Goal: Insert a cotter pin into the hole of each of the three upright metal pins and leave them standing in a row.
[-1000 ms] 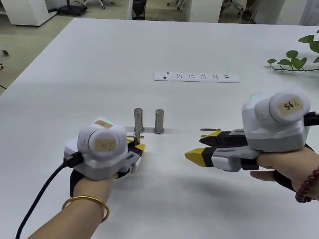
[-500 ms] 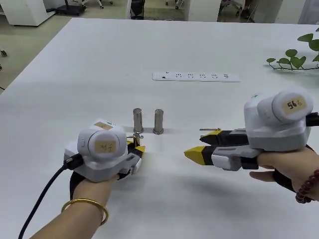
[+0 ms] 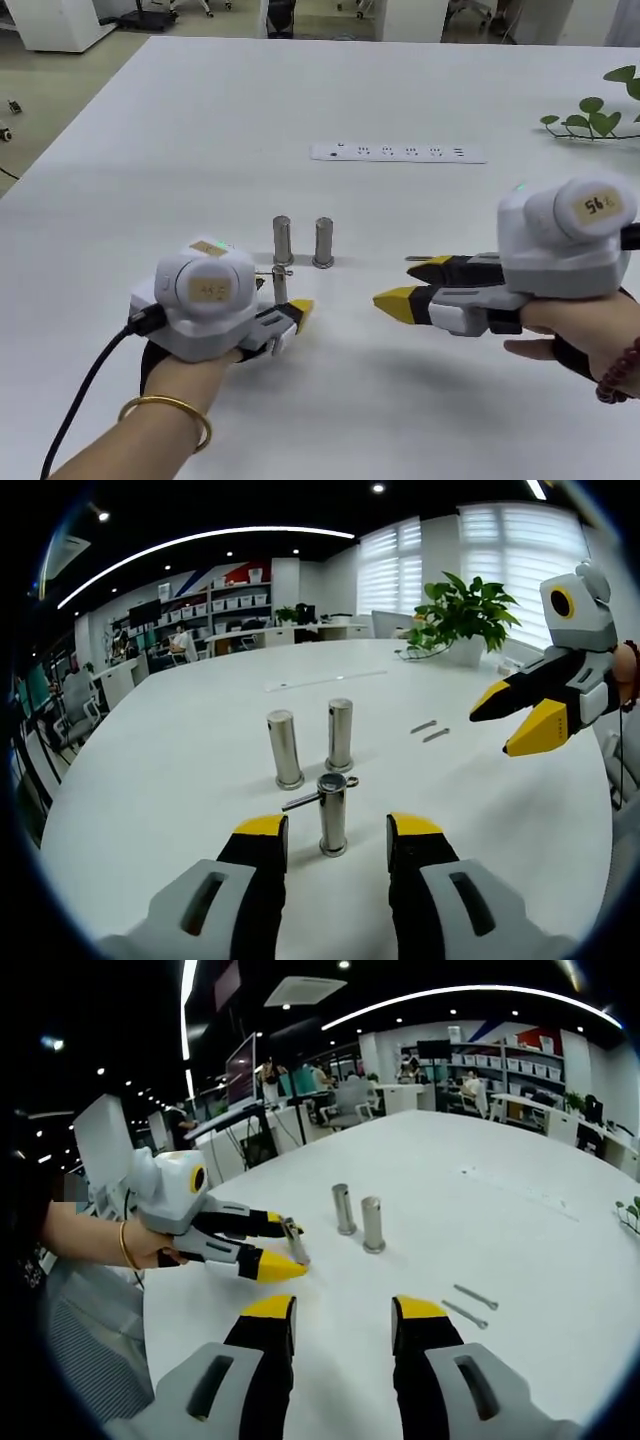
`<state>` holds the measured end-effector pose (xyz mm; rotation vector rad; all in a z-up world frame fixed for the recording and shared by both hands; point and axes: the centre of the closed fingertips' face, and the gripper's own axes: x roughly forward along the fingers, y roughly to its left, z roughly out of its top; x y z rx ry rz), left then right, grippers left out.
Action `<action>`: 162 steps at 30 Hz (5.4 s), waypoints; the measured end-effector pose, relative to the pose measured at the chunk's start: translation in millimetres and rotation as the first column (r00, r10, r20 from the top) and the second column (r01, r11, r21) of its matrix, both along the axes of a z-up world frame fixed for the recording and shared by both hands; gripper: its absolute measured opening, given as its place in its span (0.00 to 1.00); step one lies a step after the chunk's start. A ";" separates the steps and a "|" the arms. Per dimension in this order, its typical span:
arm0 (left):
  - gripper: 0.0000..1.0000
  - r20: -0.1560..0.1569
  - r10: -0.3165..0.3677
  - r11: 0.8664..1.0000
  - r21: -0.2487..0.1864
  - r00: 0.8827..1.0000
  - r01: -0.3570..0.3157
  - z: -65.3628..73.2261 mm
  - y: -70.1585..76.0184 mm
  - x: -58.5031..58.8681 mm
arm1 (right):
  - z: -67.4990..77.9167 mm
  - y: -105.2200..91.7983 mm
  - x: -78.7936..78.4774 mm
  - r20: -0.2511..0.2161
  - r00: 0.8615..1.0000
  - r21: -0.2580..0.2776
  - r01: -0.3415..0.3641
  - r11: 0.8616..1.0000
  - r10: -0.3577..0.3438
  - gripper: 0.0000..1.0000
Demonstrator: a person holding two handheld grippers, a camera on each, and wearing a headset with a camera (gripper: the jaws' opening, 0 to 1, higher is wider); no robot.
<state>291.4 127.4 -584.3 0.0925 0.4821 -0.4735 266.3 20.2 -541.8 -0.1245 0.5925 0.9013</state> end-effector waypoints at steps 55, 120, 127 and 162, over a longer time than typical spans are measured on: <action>0.99 0.084 -0.089 0.995 -0.033 0.993 0.092 61.9 11.9 -40.4 | -27.7 67.3 95.9 0.066 0.994 0.064 0.086 0.994 -0.091 0.24; 0.99 0.044 -0.119 0.993 -0.003 0.992 0.119 50.7 14.0 -39.9 | -32.5 18.8 28.1 0.109 0.987 -0.006 0.116 0.993 -0.115 0.08; 0.99 0.037 -0.120 0.993 -0.001 0.992 0.120 47.8 14.4 -41.9 | -40.9 14.9 20.1 0.094 0.990 -0.018 0.109 0.994 -0.107 0.08; 0.99 0.002 -0.134 0.991 -0.028 0.991 0.134 39.8 10.6 -46.3 | -50.3 13.4 1.1 0.100 0.992 -0.061 0.081 0.995 -0.075 0.17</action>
